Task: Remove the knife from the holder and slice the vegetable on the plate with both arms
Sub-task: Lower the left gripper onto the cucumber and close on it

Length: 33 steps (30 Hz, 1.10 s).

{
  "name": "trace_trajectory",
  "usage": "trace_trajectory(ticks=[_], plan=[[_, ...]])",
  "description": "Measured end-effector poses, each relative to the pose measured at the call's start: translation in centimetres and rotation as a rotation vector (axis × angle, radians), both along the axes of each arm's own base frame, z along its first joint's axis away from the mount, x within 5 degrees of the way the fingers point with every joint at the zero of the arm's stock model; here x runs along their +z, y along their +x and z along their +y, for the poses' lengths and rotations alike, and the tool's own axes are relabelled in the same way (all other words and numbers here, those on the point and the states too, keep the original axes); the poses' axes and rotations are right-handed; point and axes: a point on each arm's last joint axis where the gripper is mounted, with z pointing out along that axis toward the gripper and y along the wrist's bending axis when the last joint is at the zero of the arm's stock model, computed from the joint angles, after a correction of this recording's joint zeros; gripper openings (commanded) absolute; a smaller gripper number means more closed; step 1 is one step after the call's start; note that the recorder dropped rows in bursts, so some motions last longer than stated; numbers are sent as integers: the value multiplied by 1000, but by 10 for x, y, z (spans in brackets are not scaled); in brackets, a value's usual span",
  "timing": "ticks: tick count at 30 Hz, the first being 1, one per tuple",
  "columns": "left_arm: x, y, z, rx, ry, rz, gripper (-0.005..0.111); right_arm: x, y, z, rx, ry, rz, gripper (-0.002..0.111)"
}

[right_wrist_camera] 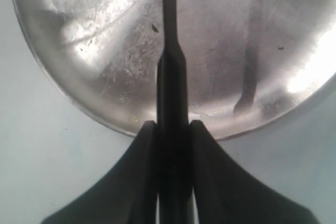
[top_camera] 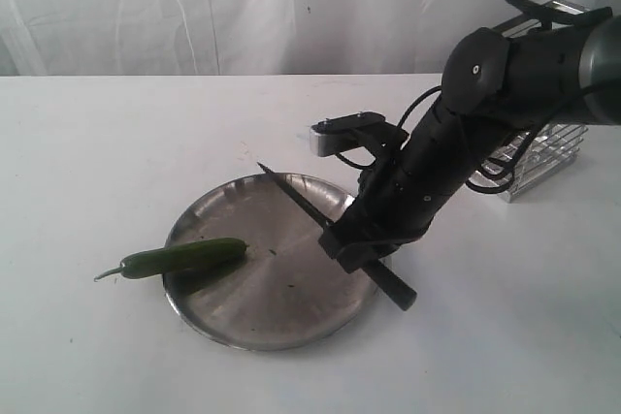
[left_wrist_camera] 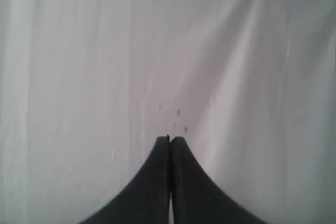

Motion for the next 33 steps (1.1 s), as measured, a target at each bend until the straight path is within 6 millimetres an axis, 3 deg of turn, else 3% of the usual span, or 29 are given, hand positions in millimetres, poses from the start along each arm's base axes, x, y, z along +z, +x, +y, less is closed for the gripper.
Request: trace_trajectory(ticks=[3,6,8,10,14,16,19,22,26,29,33], plan=[[5,72,-3,2,214,343,0,1,3,0,-26,8,-29,0],[-29,140,1,80,280,725,0,-1,4,0,-52,10,-34,0],[-55,166,-2,119,311,882,0,-2,4,0,-59,9,-28,0],[-75,182,-17,82,402,954,0,-2,4,0,-64,9,-26,0],[-98,193,-47,38,670,1045,0,-3,5,-3,-70,-17,-41,0],[-109,194,-45,144,791,1187,0,-3,7,-5,-84,-40,-56,0],[-113,193,-40,213,835,1462,0,-4,9,-8,-117,-70,-71,0],[-108,189,-57,-76,926,1636,0,-4,10,-9,-134,-79,-75,0],[-102,183,-92,-627,1039,1501,3,-5,9,-9,-141,-81,-66,0],[-102,183,-100,-782,1184,1341,19,-5,9,-9,-138,-86,-63,0],[-111,181,-99,-824,1312,1260,50,-5,9,-10,-150,-87,-57,0]])
